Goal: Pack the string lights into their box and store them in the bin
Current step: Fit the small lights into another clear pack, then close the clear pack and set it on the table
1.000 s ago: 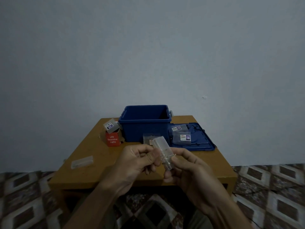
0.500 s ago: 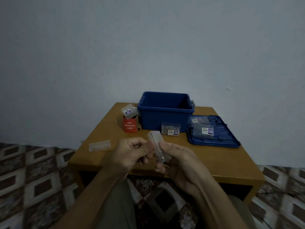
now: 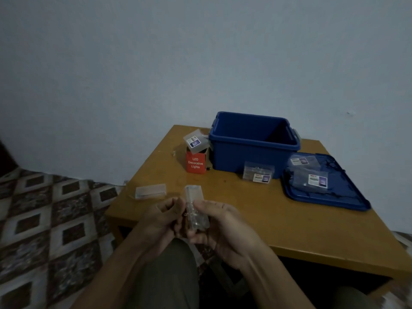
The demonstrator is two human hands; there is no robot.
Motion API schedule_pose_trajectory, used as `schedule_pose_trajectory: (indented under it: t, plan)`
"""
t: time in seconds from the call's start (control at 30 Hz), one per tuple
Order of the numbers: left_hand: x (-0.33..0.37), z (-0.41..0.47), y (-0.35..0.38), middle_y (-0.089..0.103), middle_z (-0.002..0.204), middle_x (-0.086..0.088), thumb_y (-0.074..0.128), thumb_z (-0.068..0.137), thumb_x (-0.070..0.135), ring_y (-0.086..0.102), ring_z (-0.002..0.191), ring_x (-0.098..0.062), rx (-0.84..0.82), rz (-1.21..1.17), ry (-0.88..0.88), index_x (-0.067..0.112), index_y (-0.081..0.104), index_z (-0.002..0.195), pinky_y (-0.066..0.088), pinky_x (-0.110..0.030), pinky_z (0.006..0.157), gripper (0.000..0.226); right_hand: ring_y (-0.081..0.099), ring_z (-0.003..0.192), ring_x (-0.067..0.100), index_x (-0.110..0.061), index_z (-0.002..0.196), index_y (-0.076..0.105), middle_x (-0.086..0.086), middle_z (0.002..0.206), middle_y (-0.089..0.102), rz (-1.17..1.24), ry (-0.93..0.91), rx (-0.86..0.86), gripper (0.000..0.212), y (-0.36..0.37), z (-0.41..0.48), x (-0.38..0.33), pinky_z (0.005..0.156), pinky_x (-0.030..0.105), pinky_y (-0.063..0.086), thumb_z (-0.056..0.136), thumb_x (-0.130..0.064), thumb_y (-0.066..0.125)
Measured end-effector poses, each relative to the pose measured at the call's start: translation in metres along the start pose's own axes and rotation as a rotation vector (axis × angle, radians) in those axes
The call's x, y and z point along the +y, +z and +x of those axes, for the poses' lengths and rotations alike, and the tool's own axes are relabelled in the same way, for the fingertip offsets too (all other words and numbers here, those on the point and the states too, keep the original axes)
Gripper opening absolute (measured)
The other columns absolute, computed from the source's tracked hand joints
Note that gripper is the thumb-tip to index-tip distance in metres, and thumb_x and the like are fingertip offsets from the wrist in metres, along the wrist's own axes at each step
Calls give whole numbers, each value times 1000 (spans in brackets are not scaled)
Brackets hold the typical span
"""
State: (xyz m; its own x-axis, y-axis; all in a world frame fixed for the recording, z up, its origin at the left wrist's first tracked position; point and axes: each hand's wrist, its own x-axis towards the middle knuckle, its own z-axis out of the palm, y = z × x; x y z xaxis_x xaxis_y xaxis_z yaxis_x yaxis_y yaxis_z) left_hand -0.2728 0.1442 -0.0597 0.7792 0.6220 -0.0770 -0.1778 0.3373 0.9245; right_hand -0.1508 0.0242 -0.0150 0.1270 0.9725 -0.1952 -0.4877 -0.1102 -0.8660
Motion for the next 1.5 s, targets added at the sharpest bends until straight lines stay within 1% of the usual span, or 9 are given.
schedule_pose_trajectory:
  t: [0.2,0.37,0.53,0.63,0.87,1.07,1.23,1.37,1.5]
  plan:
    - [33,40,5,56,67,-3,62,93,40,50,59,-16,182,358,-24,10,63,83,40,-31,57,32,61,60,15,-1,104,69,9,76,69,-28,-52,204,28,-8,38,-26,60,28,49,101,-25,55]
    - [75,108,2,65,85,-1,57,100,27,55,74,-14,413,641,197,15,67,93,42,-28,59,17,53,63,18,-7,111,65,14,87,62,-68,-111,385,28,-18,72,-56,55,30,45,101,-31,54]
    - [107,175,-5,59,136,-2,50,101,22,54,124,-19,411,939,278,15,58,136,45,-33,99,37,53,64,18,-12,98,67,13,86,64,-69,-159,499,22,-15,94,-68,57,28,44,101,-29,53]
    - [114,190,-6,50,149,-4,49,100,23,49,132,-20,300,1043,239,14,48,147,41,-31,102,47,54,71,21,-12,101,68,10,83,66,-109,-175,548,22,-12,107,-66,64,32,43,99,-30,56]
    - [105,187,-5,63,129,-2,56,100,22,60,104,-12,257,1067,340,13,61,133,44,-13,65,35,58,80,22,-12,101,64,10,92,69,-148,-231,597,15,-4,112,-64,70,34,45,98,-24,56]
    - [104,148,-12,69,108,-2,66,93,16,68,99,-19,422,847,459,11,66,124,56,-29,78,32,64,83,19,-12,105,66,10,95,74,-154,-278,505,21,-9,97,-62,71,32,49,99,-29,56]
    - [74,98,7,66,107,2,70,91,10,66,94,-11,452,694,474,12,62,119,57,-16,62,29,71,93,22,-15,103,68,6,99,75,-302,-336,479,24,-34,72,-61,84,38,56,99,-36,57]
    - [41,78,33,64,100,9,70,89,8,67,86,1,376,673,438,29,55,102,56,-15,62,29,71,89,24,-15,102,68,5,98,75,-454,-351,464,22,-60,40,-61,75,34,54,98,-35,58]
    - [4,76,52,68,108,10,69,91,7,66,99,0,168,712,378,31,61,111,56,-17,77,33,69,83,23,-16,101,67,3,93,74,-645,-323,495,21,-96,5,-60,67,27,53,99,-35,56]
